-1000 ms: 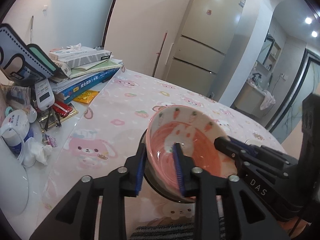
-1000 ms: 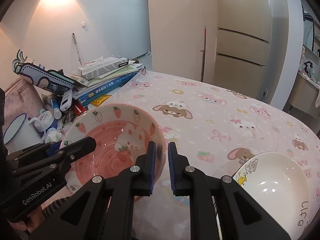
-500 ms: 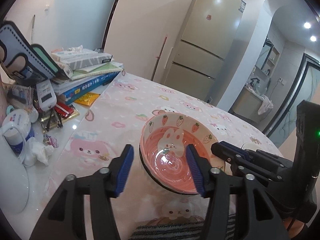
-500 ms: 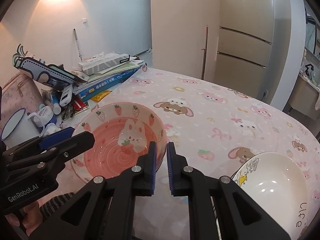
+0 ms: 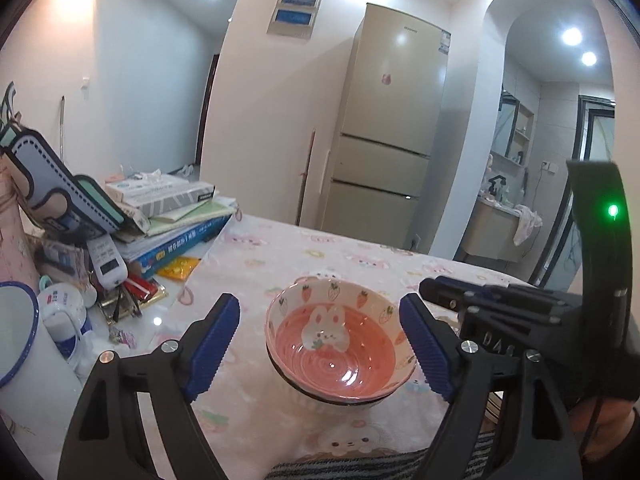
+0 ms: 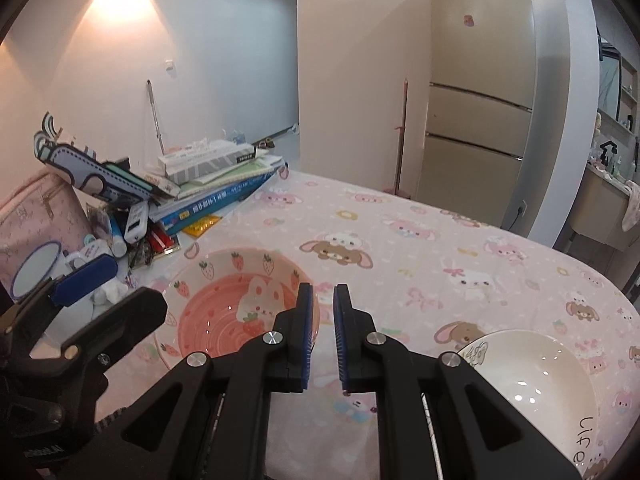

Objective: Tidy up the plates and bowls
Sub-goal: 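Open both grippers to release the pink bowl on the table, then raise both grippers and move them toward the second pink strawberry bowl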

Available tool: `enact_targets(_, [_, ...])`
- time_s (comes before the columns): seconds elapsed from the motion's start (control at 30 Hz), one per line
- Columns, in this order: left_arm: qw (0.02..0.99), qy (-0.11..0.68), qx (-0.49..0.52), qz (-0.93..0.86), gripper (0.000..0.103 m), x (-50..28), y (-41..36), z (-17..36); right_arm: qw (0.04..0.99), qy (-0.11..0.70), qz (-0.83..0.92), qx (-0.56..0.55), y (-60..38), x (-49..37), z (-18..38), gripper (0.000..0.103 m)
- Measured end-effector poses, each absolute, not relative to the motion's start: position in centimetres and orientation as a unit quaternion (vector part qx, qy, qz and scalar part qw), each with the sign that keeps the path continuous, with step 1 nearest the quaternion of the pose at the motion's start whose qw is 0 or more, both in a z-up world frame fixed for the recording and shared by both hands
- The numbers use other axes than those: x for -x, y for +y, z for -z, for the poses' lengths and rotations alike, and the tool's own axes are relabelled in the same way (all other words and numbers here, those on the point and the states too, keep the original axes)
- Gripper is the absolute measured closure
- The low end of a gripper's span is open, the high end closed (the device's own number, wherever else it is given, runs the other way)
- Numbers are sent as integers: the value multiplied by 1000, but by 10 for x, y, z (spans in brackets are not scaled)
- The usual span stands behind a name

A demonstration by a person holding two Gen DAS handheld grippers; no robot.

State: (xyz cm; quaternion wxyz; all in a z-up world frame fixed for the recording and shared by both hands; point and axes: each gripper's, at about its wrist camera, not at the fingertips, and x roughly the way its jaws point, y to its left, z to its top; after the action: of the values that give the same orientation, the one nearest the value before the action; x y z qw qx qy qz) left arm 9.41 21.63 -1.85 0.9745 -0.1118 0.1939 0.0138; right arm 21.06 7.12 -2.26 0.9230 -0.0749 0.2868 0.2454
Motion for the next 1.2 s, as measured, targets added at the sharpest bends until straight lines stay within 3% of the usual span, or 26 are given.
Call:
enact_targets(0.23, [977, 194, 75, -45, 19, -83, 211, 0, 937, 248, -229, 86, 50, -205, -14, 93])
enact_targets(0.53, [994, 104, 1, -44, 15, -32, 158, -57, 961, 184, -198, 65, -10, -177, -60, 91])
enact_targets(0.67, [997, 80, 2, -20, 14, -15, 141, -76, 972, 140, -173, 75, -34, -159, -77, 68])
enact_targets(0.73, [998, 67, 1, -8, 9, -7, 131, -87, 974, 130, -169, 77, -45, -151, -83, 68])
enact_targets(0.77, [998, 61, 2, -4, 1, -4, 128, -91, 975, 125, -168, 75, -52, -147, -87, 68])
enact_targets(0.9, [999, 39, -2, 4, 0, 3, 113, -101, 981, 108, -152, 56, -82, -129, -96, 60])
enact_targets(0.97, [999, 37, -3, 13, 0, 4, 105, -104, 985, 97, -138, 46, -98, -120, -98, 40])
enact_targets(1.03, [999, 36, -4, 24, 0, 4, 94, -108, 988, 88, -122, 34, -114, -112, -100, 31])
enact_targets(1.2, [996, 42, 31, 76, 0, -3, 72, -114, 993, 63, -75, 63, -141, -94, -100, 30])
